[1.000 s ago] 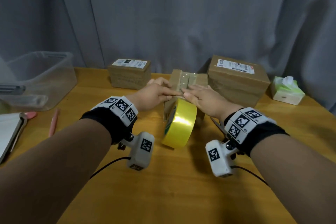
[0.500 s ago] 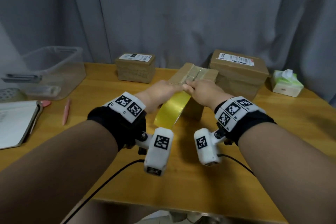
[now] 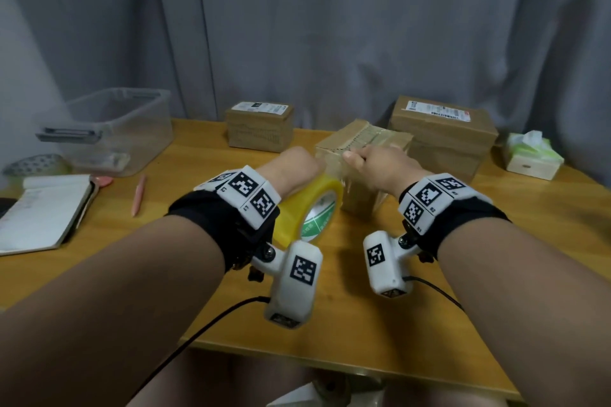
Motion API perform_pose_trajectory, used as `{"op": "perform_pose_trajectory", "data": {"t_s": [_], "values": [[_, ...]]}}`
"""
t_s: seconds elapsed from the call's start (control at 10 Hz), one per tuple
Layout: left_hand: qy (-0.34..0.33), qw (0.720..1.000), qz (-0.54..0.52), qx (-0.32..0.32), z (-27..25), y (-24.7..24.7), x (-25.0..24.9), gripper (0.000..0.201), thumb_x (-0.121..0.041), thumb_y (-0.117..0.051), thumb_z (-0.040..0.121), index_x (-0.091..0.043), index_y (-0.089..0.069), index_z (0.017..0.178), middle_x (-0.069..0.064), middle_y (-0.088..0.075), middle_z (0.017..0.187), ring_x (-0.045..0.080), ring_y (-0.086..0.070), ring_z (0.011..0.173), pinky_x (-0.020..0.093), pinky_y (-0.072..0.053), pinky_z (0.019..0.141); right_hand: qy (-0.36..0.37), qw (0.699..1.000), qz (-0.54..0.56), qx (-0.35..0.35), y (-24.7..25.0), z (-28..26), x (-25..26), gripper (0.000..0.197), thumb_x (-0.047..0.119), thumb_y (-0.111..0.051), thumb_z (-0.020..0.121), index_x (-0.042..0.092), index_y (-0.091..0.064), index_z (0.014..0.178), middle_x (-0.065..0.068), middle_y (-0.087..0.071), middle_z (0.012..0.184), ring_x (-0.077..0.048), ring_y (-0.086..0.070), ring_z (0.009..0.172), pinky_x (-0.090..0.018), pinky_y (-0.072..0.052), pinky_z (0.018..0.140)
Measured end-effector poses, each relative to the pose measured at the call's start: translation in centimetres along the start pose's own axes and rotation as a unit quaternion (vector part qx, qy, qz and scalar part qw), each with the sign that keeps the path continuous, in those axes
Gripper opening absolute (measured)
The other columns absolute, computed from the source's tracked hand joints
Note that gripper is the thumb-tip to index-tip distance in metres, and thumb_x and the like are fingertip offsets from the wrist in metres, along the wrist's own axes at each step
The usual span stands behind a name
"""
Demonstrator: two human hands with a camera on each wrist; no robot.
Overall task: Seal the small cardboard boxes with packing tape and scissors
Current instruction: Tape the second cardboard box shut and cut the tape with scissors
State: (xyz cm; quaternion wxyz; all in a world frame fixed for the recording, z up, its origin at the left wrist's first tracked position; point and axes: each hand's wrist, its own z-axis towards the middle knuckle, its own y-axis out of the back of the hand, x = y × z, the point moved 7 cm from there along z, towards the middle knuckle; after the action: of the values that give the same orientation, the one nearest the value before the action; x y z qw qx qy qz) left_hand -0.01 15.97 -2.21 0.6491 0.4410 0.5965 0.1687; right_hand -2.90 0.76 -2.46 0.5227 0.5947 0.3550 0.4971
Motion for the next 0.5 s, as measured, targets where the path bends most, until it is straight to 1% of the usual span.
{"op": "perform_pose_trajectory", "data": {"t_s": [0.1, 0.2, 0.3, 0.4, 0.5], "values": [[-0.005, 1.0, -0.008, -0.011, -0.4, 0.4, -0.2, 0.042, -0.026, -0.039, 0.101, 0.006, -0.053, 0.126, 0.021, -0.054, 0.13, 0.032, -0.051, 0.121, 0.033, -0.04, 0.094, 0.002, 1.0, -0.02, -0.014, 0.1, -0.2, 0.1, 0.055, 0.063, -0.029, 0.095, 0.03, -0.052, 0.133, -0.006, -0.052, 0.137, -0.03, -0.038, 0.132, -0.046, -0.034, 0.103], [-0.016, 0.999, -0.04, -0.029, 0.3, 0.2, 0.2, 0.04, -0.024, -0.039, 0.101, 0.005, -0.056, 0.123, 0.021, -0.057, 0.126, 0.033, -0.053, 0.117, 0.035, -0.042, 0.093, -0.003, 0.998, -0.057, -0.028, -0.1, 0.0, 0.5, 0.049, 0.058, -0.029, 0.097, 0.03, -0.057, 0.125, -0.007, -0.058, 0.126, -0.028, -0.044, 0.123, -0.041, -0.037, 0.091], [-0.033, 0.998, -0.032, -0.048, 0.4, -0.1, 0.1, 0.038, -0.023, -0.04, 0.1, 0.004, -0.059, 0.119, 0.02, -0.06, 0.121, 0.034, -0.056, 0.113, 0.033, -0.044, 0.087, 0.01, 0.999, -0.044, -0.017, -0.6, 0.3, 0.5, 0.051, 0.053, -0.024, 0.099, 0.026, -0.054, 0.13, -0.007, -0.055, 0.132, -0.03, -0.038, 0.129, -0.044, -0.034, 0.101], [-0.072, 0.993, -0.052, -0.079, 0.3, 0.2, -0.3, 0.031, -0.018, -0.043, 0.099, 0.003, -0.063, 0.11, 0.021, -0.065, 0.107, 0.035, -0.06, 0.103, 0.032, -0.046, 0.078, 0.049, 0.994, 0.086, 0.046, 0.0, -0.5, -0.2, 0.063, 0.049, -0.015, 0.102, 0.01, -0.038, 0.145, -0.009, -0.036, 0.152, -0.027, -0.026, 0.143, -0.038, -0.019, 0.116], [-0.103, 0.987, -0.052, -0.108, 0.3, 0.5, -0.5, 0.026, -0.017, -0.046, 0.097, 0.0, -0.065, 0.104, 0.015, -0.067, 0.095, 0.032, -0.062, 0.095, 0.032, -0.048, 0.074, 0.083, 0.965, 0.248, -0.009, 2.5, -2.2, -1.3, 0.05, 0.04, -0.027, 0.104, 0.011, -0.047, 0.14, -0.002, -0.048, 0.14, -0.019, -0.04, 0.134, -0.03, -0.03, 0.11]]}}
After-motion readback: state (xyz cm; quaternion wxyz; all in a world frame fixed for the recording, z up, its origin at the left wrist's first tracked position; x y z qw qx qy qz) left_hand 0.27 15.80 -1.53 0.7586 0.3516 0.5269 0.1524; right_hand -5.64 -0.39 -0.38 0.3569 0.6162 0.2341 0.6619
